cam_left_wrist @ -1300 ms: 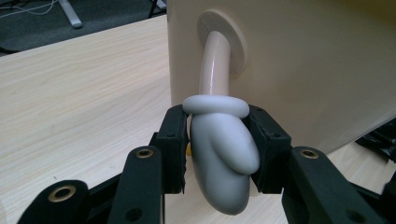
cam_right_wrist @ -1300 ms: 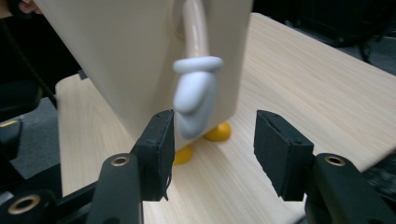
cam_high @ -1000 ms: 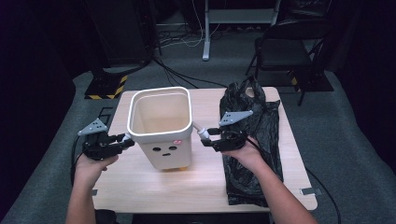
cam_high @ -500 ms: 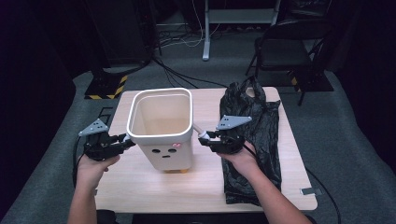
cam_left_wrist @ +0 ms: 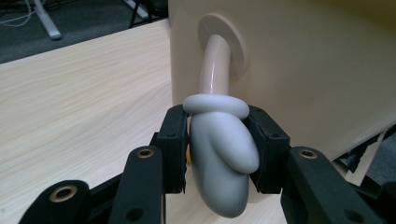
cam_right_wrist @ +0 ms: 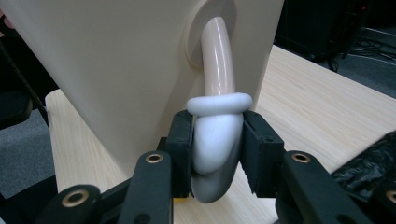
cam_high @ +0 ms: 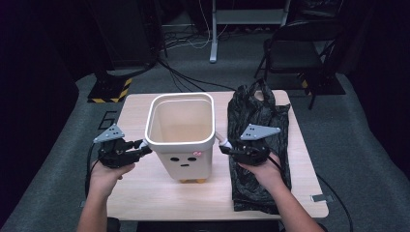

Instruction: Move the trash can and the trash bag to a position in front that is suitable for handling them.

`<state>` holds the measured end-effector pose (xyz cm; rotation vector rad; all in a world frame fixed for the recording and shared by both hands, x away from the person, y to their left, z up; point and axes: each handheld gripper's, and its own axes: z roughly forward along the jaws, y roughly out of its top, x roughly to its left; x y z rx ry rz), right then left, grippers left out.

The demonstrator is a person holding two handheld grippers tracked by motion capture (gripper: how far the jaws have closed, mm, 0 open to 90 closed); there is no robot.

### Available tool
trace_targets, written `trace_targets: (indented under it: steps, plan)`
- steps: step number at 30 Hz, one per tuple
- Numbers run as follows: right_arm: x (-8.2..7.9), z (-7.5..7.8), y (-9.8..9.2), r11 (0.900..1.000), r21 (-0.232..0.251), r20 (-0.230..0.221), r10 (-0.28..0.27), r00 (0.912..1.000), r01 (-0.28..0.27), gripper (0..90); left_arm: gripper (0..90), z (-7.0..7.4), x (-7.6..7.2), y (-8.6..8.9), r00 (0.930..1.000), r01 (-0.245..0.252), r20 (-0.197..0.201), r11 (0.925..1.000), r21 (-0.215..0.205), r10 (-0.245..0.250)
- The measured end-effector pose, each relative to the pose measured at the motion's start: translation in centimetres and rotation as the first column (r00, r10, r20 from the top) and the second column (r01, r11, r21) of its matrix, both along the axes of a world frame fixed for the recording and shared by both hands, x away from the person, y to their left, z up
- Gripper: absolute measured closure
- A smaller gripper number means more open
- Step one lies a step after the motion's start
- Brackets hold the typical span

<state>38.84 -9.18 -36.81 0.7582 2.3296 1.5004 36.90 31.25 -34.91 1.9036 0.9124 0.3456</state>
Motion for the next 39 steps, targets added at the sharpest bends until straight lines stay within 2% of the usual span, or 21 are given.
trace_targets:
  steps: [1,6,8,14,15,16,17,23,25,27,31,32,34,36,37,38,39]
  plan:
    - [-0.4,0.2,-0.6,1.000,-0.002,0.013,-0.006,0.9999,0.006,66.5,62.5,-0.1,0.0,-0.5,0.9998,0.019,-0.003,0.9998,-0.005,-0.019]
    - [-1.1,0.5,-1.8,1.000,0.004,0.031,-0.014,0.9994,0.014,66.6,62.4,0.0,-0.2,-1.4,0.9986,0.053,0.000,0.9986,-0.002,-0.053]
    - [-1.5,0.5,-2.6,1.000,-0.010,0.039,-0.020,0.9990,0.021,66.6,62.4,0.0,-0.5,-2.1,0.9976,0.069,0.002,0.9976,0.002,-0.069]
    - [-1.9,0.4,-3.7,0.999,-0.015,0.036,-0.034,0.9988,0.034,66.6,62.3,-0.1,-0.6,-3.2,0.9955,0.094,-0.012,0.9954,0.016,-0.094]
    - [-1.8,0.2,-4.3,0.999,-0.005,0.017,-0.031,0.9994,0.031,66.6,62.2,-0.3,-0.5,-3.5,0.9946,0.102,-0.019,0.9945,0.023,-0.102]
    - [-1.8,0.2,-4.3,0.999,-0.005,0.017,-0.031,0.9994,0.031,66.6,62.2,-0.3,-0.5,-3.5,0.9946,0.102,-0.019,0.9945,0.023,-0.102]
    - [-1.5,-0.1,-4.6,1.000,-0.004,-0.013,-0.029,0.9995,0.029,66.6,62.2,-0.7,-0.3,-3.7,0.9943,0.104,-0.027,0.9944,0.019,-0.103]
    - [-1.5,-0.5,-5.0,1.000,0.010,-0.037,-0.011,0.9992,0.012,66.2,61.8,-0.9,-0.2,-3.6,0.9928,0.117,-0.023,0.9930,-0.009,-0.118]
    - [-1.5,-0.5,-5.2,1.000,-0.003,-0.051,-0.005,0.9987,0.004,65.9,61.2,-0.9,-0.2,-3.6,0.9917,0.127,-0.019,0.9918,-0.009,-0.127]
    - [-1.5,-0.5,-5.2,1.000,-0.014,-0.052,-0.005,0.9986,0.004,65.8,60.3,-1.0,-0.2,-3.7,0.9876,0.156,-0.014,0.9876,-0.016,-0.157]
    - [-1.4,-0.2,-5.5,0.999,-0.047,-0.101,0.004,0.9949,-0.008,64.1,52.6,-1.1,0.0,-3.9,0.9846,0.173,-0.028,0.9849,0.005,-0.173]
    - [-1.5,-0.1,-5.6,0.999,-0.052,-0.102,0.008,0.9948,-0.014,64.4,52.0,-1.0,-0.1,-3.8,0.9843,0.174,-0.030,0.9847,0.004,-0.174]
    - [-1.4,0.4,-6.0,0.998,-0.049,-0.136,0.020,0.9905,-0.027,63.6,48.8,-1.0,-0.1,-3.7,0.9823,0.184,-0.037,0.9829,-0.011,-0.184]
    - [-1.4,0.7,-6.1,0.998,-0.061,-0.137,0.019,0.9903,-0.028,63.4,48.0,-0.8,-0.2,-3.5,0.9808,0.191,-0.036,0.9814,-0.013,-0.192]
    - [-1.7,1.3,-6.3,0.995,-0.093,-0.120,0.021,0.9926,-0.033,61.4,48.0,-0.4,-0.3,-3.1,0.9805,0.193,-0.033,0.9811,-0.008,-0.194]
    - [-1.7,1.3,-6.3,0.995,-0.093,-0.120,0.021,0.9926,-0.033,61.4,47.9,-0.4,-0.3,-3.1,0.9805,0.193,-0.033,0.9811,-0.008,-0.194]
    - [-1.8,1.9,-6.5,0.993,-0.115,-0.110,0.027,0.9935,-0.040,61.2,47.9,-0.1,-0.4,-2.7,0.9799,0.195,-0.041,0.9808,-0.015,-0.195]
